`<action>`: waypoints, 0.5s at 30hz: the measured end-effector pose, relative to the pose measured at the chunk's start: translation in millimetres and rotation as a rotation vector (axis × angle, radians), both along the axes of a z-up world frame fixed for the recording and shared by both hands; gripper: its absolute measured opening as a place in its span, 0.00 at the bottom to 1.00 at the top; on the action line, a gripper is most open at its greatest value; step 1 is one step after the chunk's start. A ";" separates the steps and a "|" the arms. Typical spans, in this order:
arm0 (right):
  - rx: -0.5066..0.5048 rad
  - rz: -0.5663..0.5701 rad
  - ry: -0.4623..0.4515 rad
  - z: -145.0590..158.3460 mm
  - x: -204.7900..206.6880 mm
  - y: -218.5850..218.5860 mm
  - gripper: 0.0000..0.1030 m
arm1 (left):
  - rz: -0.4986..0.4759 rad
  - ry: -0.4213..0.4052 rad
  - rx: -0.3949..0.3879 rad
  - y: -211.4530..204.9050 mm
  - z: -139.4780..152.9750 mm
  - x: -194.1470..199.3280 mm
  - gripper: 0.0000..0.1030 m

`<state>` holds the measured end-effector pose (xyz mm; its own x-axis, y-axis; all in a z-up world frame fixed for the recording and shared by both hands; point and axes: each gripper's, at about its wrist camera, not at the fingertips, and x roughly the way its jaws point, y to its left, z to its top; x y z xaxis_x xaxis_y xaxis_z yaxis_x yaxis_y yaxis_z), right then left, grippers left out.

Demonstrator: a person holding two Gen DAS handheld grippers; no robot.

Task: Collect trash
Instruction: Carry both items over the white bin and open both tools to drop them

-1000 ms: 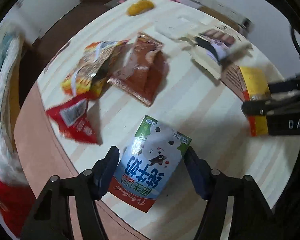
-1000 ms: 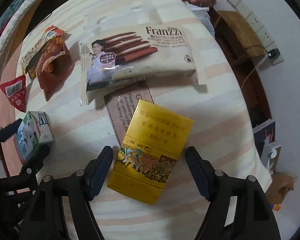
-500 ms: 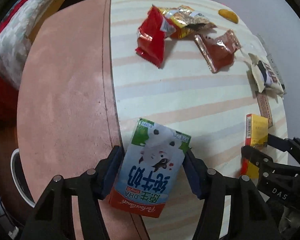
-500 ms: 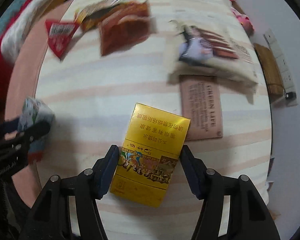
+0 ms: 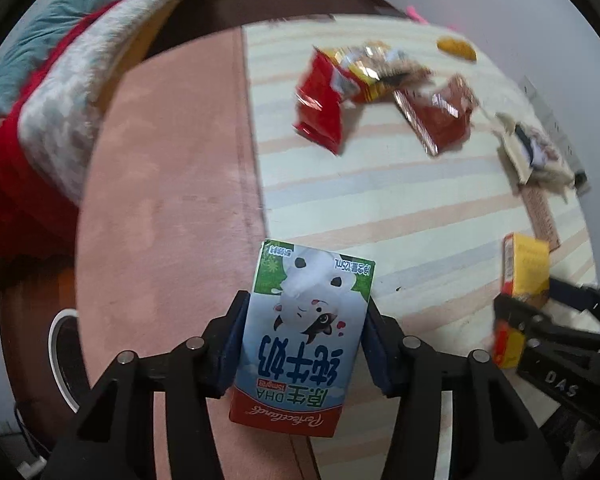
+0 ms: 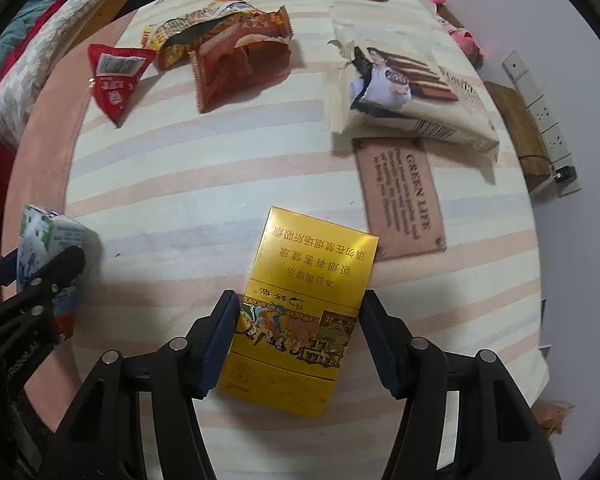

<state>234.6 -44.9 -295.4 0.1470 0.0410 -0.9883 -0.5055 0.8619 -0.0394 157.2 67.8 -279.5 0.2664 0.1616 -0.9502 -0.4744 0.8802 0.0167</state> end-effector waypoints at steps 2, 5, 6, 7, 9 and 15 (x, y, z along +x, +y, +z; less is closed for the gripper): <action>0.022 0.008 -0.013 6.3 -8.4 -3.1 0.61 | 0.030 -0.041 0.023 -3.2 15.4 -13.9 0.47; 0.070 0.039 -0.055 28.3 -31.3 2.1 0.61 | 0.067 -0.097 0.056 -5.1 43.0 -37.2 0.47; 0.085 0.048 -0.063 33.6 -37.0 2.7 0.61 | 0.079 -0.116 0.064 -2.5 52.5 -47.1 0.47; 0.110 0.067 -0.077 44.3 -46.1 5.8 0.61 | 0.098 -0.139 0.080 -3.2 64.2 -59.8 0.47; 0.150 0.100 -0.096 60.8 -59.2 10.8 0.61 | 0.124 -0.169 0.094 13.3 85.3 -84.2 0.47; 0.273 0.208 -0.128 111.9 -106.8 43.8 0.61 | 0.236 -0.255 0.138 37.1 135.7 -156.6 0.47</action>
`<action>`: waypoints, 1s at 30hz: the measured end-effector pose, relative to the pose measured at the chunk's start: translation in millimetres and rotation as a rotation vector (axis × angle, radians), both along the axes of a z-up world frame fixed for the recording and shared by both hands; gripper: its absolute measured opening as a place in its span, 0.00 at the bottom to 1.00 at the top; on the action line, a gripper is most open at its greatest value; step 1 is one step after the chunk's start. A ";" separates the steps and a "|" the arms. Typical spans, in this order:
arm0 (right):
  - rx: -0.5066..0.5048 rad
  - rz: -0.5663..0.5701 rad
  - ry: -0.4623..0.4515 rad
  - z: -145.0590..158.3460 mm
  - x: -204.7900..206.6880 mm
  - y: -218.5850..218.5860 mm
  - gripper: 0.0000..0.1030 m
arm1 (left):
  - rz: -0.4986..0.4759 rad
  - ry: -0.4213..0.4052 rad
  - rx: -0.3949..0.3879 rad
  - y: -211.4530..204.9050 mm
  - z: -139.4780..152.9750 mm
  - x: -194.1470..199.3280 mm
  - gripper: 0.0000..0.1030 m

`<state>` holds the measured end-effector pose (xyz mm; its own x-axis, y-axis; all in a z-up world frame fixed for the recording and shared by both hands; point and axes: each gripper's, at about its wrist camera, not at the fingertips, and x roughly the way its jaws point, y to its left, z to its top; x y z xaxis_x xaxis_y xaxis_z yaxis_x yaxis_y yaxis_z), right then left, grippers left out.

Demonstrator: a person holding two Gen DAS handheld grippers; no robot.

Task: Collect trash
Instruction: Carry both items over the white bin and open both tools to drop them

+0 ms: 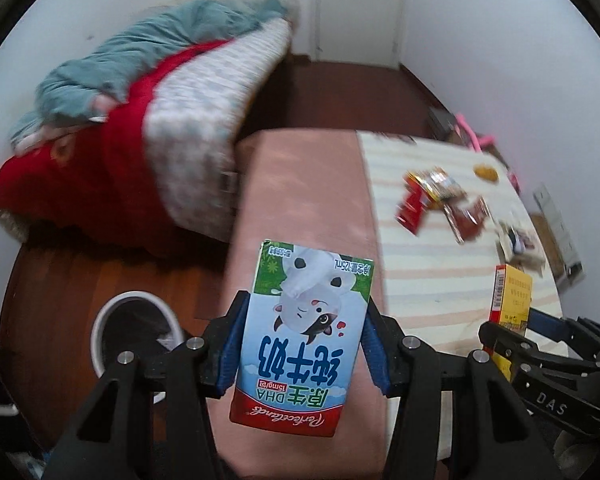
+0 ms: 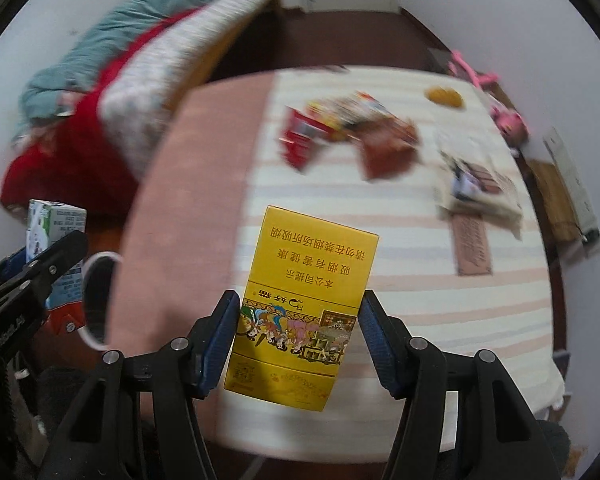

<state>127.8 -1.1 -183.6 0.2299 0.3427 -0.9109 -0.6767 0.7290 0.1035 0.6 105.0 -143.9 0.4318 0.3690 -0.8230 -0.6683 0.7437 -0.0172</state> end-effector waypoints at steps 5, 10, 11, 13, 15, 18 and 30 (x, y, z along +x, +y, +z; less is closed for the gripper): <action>0.064 0.106 -0.008 28.4 -53.9 44.1 0.60 | 0.090 -0.041 0.039 42.8 22.0 -59.2 0.47; 0.108 0.236 0.007 46.0 -106.5 99.7 0.60 | 0.182 -0.049 0.068 83.0 34.0 -112.5 0.47; 0.115 0.265 0.013 47.8 -117.2 114.2 0.60 | 0.198 -0.047 0.069 90.4 35.1 -121.6 0.47; 0.120 0.311 0.021 47.3 -133.9 141.0 0.60 | 0.234 -0.041 0.072 107.3 35.9 -140.5 0.47; 0.122 0.347 0.035 43.0 -147.0 163.0 0.60 | 0.268 -0.037 0.065 124.6 32.8 -156.3 0.47; 0.106 0.406 0.055 29.5 -171.1 207.8 0.60 | 0.315 -0.037 0.026 154.1 21.8 -177.8 0.47; -0.112 0.483 0.279 -116.0 -208.5 340.3 0.60 | 0.383 0.052 -0.389 281.2 -116.0 -223.7 0.47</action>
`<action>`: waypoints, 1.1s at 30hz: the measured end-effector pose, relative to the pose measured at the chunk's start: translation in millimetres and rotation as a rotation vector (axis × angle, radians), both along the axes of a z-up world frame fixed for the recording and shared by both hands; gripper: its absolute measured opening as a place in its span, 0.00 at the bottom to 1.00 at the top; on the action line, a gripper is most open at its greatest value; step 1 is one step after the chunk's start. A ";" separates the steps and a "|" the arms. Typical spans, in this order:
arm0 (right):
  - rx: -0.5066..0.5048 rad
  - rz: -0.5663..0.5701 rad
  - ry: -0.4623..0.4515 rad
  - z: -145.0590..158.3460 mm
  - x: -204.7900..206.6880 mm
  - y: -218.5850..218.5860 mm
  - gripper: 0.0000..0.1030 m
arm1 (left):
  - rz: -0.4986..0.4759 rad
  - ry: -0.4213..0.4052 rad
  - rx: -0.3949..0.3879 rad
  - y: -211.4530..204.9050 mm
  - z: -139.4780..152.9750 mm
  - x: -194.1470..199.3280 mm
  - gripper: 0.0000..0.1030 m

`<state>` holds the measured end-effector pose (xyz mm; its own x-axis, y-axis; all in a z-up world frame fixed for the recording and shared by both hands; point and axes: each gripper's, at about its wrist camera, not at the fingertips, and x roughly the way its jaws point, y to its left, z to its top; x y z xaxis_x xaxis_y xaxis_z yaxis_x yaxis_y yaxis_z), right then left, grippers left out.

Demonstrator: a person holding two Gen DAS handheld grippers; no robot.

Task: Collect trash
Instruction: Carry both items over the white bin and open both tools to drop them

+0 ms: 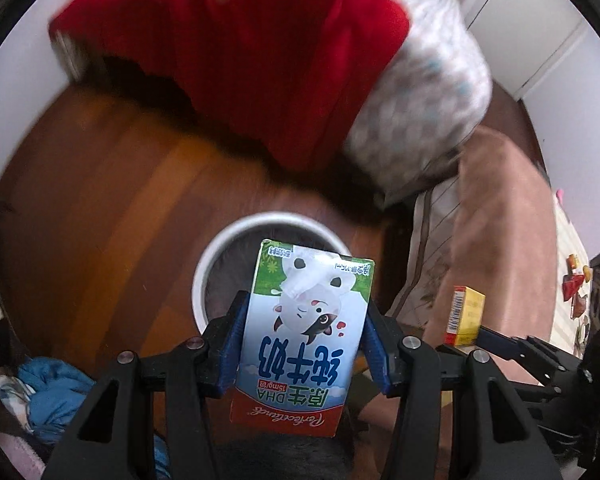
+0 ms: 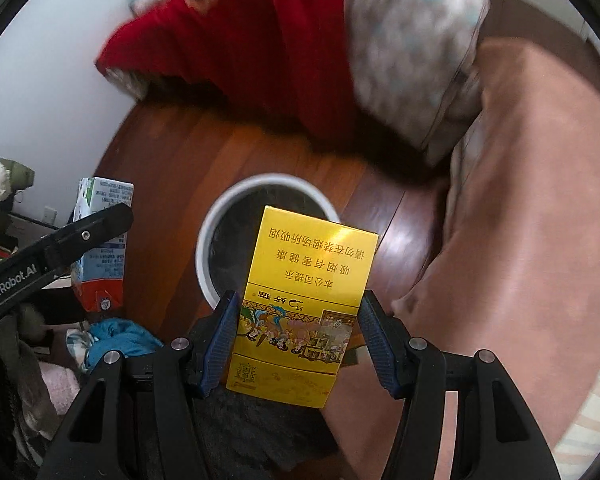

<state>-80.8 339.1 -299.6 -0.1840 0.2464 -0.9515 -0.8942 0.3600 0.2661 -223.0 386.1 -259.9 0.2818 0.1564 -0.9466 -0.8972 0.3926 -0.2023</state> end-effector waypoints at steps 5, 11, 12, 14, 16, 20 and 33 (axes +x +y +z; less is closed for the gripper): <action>-0.083 -0.004 0.060 -54.0 0.3 28.0 0.60 | 0.047 0.018 -0.127 26.5 -56.3 -6.9 0.49; -0.159 0.026 0.098 -102.6 -3.0 55.1 0.61 | 0.122 0.051 -0.198 40.9 -94.7 -20.9 0.66; -0.170 0.029 0.121 -111.8 -4.4 60.5 0.61 | 0.132 0.052 -0.201 42.8 -97.3 -22.4 0.83; -0.185 0.036 0.133 -121.7 -8.0 65.6 0.64 | 0.163 0.053 -0.198 45.0 -99.3 -31.6 0.90; -0.197 0.036 0.143 -127.5 -11.7 67.4 0.84 | 0.175 0.072 -0.195 44.9 -99.0 -38.8 0.90; -0.200 0.035 0.147 -125.8 -17.7 62.0 0.96 | 0.180 0.105 -0.142 35.9 -90.7 -48.1 0.90; -0.196 0.113 -0.115 -88.7 -26.5 21.8 1.00 | 0.146 0.226 0.035 -11.1 -64.5 -53.0 0.91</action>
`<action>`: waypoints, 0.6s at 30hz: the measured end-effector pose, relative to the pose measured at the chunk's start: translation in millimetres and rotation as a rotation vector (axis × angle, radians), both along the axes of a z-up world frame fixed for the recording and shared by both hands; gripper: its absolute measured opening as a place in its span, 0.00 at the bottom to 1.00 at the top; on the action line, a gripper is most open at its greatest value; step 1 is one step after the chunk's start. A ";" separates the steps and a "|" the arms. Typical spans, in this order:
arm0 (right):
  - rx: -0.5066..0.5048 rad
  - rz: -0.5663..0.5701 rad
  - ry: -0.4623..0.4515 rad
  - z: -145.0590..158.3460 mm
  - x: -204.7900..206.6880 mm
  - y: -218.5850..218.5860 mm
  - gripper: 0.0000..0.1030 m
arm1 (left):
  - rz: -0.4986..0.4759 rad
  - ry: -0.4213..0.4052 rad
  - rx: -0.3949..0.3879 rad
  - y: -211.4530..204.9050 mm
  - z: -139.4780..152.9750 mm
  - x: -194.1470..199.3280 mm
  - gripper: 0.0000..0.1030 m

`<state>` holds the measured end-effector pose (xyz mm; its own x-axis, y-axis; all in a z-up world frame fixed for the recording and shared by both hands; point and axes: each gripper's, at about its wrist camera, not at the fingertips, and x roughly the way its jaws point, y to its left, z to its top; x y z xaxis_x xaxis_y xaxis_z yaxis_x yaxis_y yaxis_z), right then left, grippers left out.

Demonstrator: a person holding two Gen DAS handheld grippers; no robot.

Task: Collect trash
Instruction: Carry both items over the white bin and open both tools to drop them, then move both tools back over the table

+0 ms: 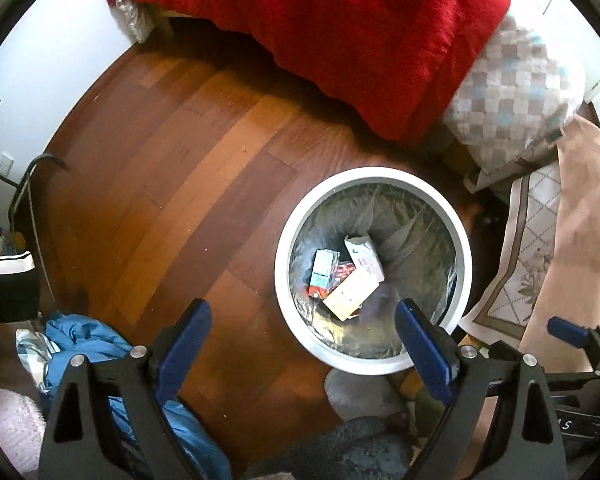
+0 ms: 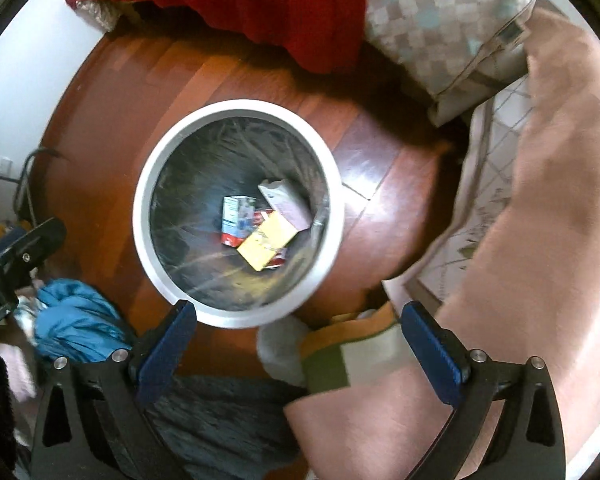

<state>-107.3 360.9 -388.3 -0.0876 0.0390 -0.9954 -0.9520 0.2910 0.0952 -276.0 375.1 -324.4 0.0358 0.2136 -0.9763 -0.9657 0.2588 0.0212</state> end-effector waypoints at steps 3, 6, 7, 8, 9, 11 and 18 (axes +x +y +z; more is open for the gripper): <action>0.013 0.000 -0.016 7.4 1.4 -6.2 1.00 | 0.000 -0.002 0.004 -5.7 2.9 0.9 0.91; 0.030 0.001 -0.025 16.9 -0.8 -11.0 1.00 | -0.002 -0.003 0.012 -11.3 6.2 2.7 0.91; 0.036 0.003 -0.028 18.6 -1.9 -11.5 1.00 | -0.002 -0.004 0.014 -12.7 7.7 2.4 0.91; 0.041 0.004 -0.032 20.6 -2.6 -11.7 1.00 | -0.001 -0.005 0.016 -14.1 9.6 2.0 0.91; 0.048 0.003 -0.036 24.3 -2.3 -12.4 1.00 | -0.001 -0.007 0.019 -16.1 11.5 2.1 0.91; 0.058 0.004 -0.039 29.7 -3.0 -12.9 1.00 | 0.000 -0.009 0.029 -18.7 17.0 1.3 0.91; 0.114 0.005 -0.053 59.1 -2.9 -20.5 1.00 | -0.004 -0.030 0.084 -30.9 47.6 0.0 0.91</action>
